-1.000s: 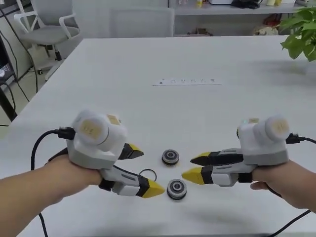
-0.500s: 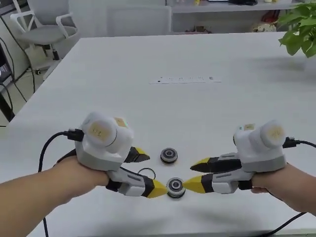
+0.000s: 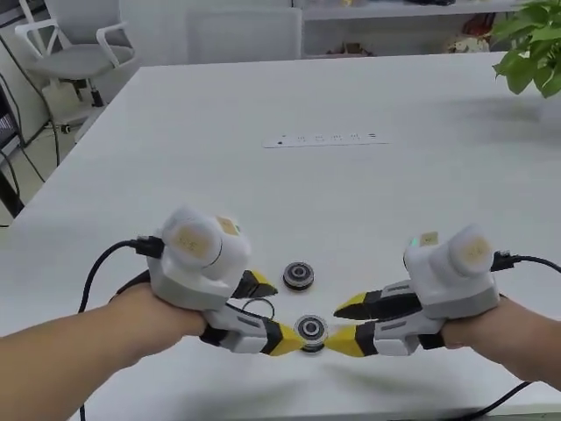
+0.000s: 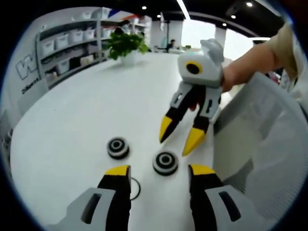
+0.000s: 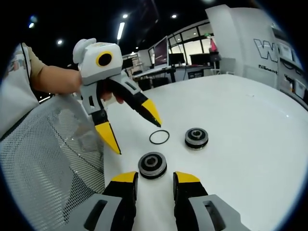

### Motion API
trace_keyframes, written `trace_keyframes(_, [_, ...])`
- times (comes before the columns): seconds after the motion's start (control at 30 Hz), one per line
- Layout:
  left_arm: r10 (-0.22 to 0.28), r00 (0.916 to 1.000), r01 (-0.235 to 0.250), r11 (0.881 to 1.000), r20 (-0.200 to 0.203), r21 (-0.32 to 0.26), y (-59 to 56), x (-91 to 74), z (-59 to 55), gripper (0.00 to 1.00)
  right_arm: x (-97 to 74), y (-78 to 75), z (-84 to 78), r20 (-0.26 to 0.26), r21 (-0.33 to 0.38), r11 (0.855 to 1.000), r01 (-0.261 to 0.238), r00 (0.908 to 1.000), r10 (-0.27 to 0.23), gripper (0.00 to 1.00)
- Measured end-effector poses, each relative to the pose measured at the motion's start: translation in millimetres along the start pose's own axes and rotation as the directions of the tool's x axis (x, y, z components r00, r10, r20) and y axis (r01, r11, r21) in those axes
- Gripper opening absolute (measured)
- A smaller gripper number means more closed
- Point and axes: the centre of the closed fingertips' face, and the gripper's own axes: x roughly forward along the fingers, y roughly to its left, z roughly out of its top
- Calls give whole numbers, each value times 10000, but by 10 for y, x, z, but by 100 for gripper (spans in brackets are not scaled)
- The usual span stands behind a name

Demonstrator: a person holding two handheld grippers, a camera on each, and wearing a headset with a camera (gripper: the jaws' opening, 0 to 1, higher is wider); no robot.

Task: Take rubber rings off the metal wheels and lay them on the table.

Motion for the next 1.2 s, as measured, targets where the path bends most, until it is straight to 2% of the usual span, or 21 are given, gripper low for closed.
trace_keyframes(0.37, [-129,9999,128,9998,-56,-174,-26,106,-33,41,107,60,-73,-397,-430,9988,-213,9990,196,22])
trace_keyframes(0.87, [-370,9993,370,9993,-62,6,-102,243,-11,31,116,19,-90,-401,-469,9989,-86,9992,67,16])
trace_keyframes(1.2, [-339,9993,342,9993,-168,176,-98,281,-36,24,120,9,-84,-322,-485,9988,-75,9995,59,15])
